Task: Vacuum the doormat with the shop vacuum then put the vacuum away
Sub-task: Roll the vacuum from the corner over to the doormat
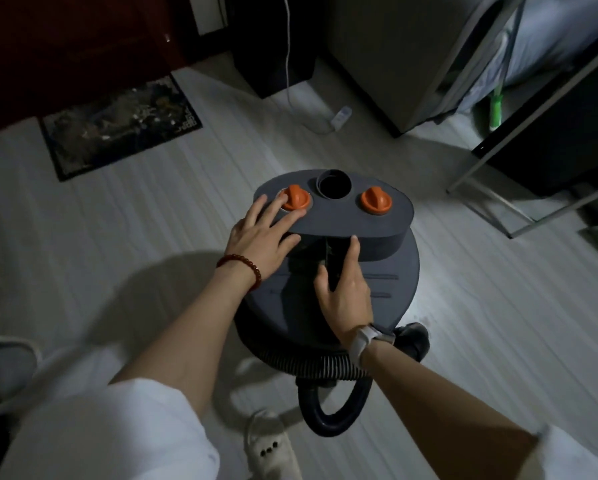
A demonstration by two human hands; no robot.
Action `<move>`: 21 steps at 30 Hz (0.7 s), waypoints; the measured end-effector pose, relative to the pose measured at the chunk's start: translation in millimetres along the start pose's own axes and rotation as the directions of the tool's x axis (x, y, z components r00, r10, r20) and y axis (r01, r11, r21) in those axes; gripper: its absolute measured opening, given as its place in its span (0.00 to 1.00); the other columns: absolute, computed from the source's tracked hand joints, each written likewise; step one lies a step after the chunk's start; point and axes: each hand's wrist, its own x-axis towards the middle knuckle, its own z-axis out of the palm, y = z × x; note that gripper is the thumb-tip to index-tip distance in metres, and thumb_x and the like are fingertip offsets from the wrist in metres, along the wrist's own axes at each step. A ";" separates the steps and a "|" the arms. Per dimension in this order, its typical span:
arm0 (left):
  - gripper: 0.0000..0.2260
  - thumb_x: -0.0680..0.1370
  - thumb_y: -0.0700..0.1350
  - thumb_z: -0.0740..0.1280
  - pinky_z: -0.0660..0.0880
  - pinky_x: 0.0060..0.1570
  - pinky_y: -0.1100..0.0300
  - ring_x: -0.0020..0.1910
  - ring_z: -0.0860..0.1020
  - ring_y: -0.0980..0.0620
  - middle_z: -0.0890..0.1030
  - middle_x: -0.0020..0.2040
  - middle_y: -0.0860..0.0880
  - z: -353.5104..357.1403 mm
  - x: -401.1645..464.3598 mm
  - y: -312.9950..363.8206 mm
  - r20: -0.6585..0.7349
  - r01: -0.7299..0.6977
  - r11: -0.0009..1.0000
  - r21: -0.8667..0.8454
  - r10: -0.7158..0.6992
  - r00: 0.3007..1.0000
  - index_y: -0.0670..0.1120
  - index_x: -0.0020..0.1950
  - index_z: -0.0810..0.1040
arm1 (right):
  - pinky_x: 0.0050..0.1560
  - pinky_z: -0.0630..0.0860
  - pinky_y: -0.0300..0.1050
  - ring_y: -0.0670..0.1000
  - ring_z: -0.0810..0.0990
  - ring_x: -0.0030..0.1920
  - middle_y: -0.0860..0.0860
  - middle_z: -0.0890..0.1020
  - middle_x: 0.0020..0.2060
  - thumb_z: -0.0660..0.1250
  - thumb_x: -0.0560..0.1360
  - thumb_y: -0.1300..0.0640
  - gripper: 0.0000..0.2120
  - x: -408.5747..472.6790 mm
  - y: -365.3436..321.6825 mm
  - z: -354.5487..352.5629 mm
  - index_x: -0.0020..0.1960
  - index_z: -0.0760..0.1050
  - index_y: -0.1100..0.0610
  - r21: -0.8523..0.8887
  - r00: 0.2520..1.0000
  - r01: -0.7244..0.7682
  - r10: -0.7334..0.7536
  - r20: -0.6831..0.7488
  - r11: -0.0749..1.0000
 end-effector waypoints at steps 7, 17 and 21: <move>0.21 0.81 0.54 0.53 0.58 0.69 0.46 0.76 0.42 0.51 0.45 0.77 0.56 -41.3 124.7 -19.8 -0.051 -0.032 0.999 -0.005 0.032 0.998 0.59 0.74 0.55 | 0.53 0.74 0.60 0.66 0.76 0.57 0.61 0.71 0.66 0.59 0.78 0.52 0.33 128.7 -34.2 1.2 0.76 0.45 0.57 -0.014 1.000 -0.012 0.011 -0.028 1.000; 0.21 0.79 0.51 0.59 0.58 0.69 0.45 0.76 0.45 0.52 0.49 0.77 0.57 -93.3 278.5 -26.4 -0.130 0.008 0.998 -0.061 -0.016 0.991 0.54 0.72 0.61 | 0.45 0.74 0.57 0.65 0.78 0.51 0.57 0.69 0.66 0.55 0.79 0.48 0.32 291.3 -58.6 -1.2 0.76 0.45 0.56 -0.063 0.998 -0.037 0.034 -0.054 0.997; 0.21 0.79 0.51 0.60 0.58 0.69 0.44 0.76 0.46 0.52 0.51 0.77 0.57 -107.6 322.6 -30.0 -0.148 0.008 0.999 -0.036 -0.013 0.989 0.53 0.71 0.62 | 0.38 0.69 0.50 0.61 0.78 0.49 0.55 0.69 0.62 0.53 0.79 0.45 0.31 329.2 -71.9 4.4 0.76 0.44 0.56 -0.133 0.984 -0.156 0.142 -0.110 0.979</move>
